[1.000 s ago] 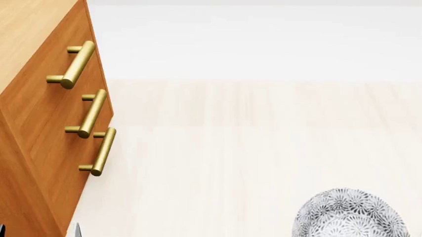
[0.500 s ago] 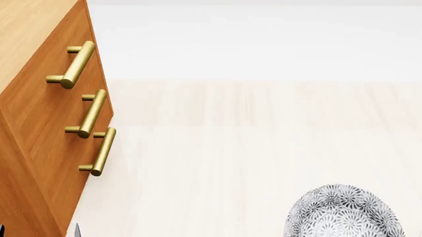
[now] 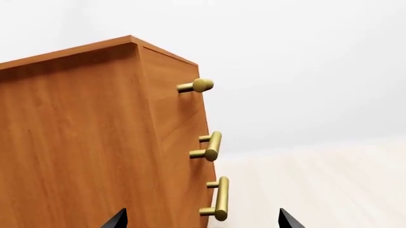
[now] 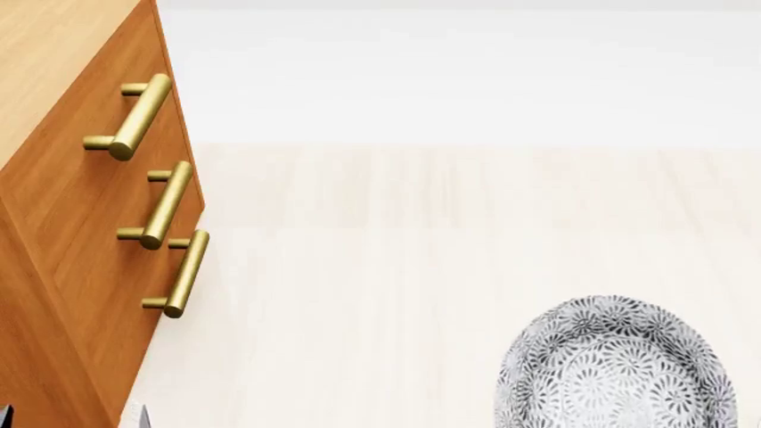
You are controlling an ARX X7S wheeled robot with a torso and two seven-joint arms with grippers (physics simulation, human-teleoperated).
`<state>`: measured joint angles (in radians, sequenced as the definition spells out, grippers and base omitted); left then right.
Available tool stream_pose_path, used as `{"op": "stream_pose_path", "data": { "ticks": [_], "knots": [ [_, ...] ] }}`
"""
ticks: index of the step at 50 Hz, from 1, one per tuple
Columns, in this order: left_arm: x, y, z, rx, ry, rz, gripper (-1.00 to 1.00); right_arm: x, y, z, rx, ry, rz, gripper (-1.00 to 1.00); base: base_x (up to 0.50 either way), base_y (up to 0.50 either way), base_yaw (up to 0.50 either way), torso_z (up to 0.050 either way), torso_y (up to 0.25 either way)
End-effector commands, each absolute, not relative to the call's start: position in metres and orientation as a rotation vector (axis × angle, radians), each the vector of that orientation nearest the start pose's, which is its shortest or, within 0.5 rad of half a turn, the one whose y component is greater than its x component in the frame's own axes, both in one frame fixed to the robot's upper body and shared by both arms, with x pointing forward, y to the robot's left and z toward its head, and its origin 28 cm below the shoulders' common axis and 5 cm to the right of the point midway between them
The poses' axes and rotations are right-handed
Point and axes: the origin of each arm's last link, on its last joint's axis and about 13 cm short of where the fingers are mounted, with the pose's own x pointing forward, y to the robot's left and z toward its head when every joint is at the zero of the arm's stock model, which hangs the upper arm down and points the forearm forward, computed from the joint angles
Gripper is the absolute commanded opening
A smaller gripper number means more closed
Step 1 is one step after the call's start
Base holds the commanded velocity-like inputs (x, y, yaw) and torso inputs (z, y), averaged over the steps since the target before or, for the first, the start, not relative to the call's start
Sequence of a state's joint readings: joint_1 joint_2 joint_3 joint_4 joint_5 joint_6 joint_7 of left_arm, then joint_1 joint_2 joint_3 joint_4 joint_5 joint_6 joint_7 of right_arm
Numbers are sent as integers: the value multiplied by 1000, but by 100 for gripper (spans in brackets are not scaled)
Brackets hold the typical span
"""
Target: Put the bowl on top of the cabinet.
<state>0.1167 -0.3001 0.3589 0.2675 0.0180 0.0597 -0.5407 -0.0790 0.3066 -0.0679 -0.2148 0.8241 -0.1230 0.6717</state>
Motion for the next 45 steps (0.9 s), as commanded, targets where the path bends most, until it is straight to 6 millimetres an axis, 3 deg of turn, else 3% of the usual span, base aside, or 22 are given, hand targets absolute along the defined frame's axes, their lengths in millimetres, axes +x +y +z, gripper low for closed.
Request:
{"op": "stream_pose_path", "data": {
  "ticks": [1, 12, 26, 33, 45],
  "knots": [
    [169, 193, 41, 218, -190, 99, 100, 192, -131, 79, 469, -80, -528, -100, 0, 0, 0, 0, 0],
    [166, 193, 44, 236, -162, 118, 100, 192, -130, 95, 400, -112, -554, -100, 0, 0, 0, 0, 0],
    [155, 198, 56, 115, -162, 35, 100, 187, -120, 141, 255, -208, -552, -100, 0, 0, 0, 0, 1],
    [148, 200, 61, 44, -158, 13, 100, 202, -117, 168, 132, -231, -568, -100, 0, 0, 0, 0, 0],
    [146, 202, 62, 62, -158, 20, 100, 226, -121, 183, 91, -200, -613, -100, 0, 0, 0, 0, 1]
  ]
}}
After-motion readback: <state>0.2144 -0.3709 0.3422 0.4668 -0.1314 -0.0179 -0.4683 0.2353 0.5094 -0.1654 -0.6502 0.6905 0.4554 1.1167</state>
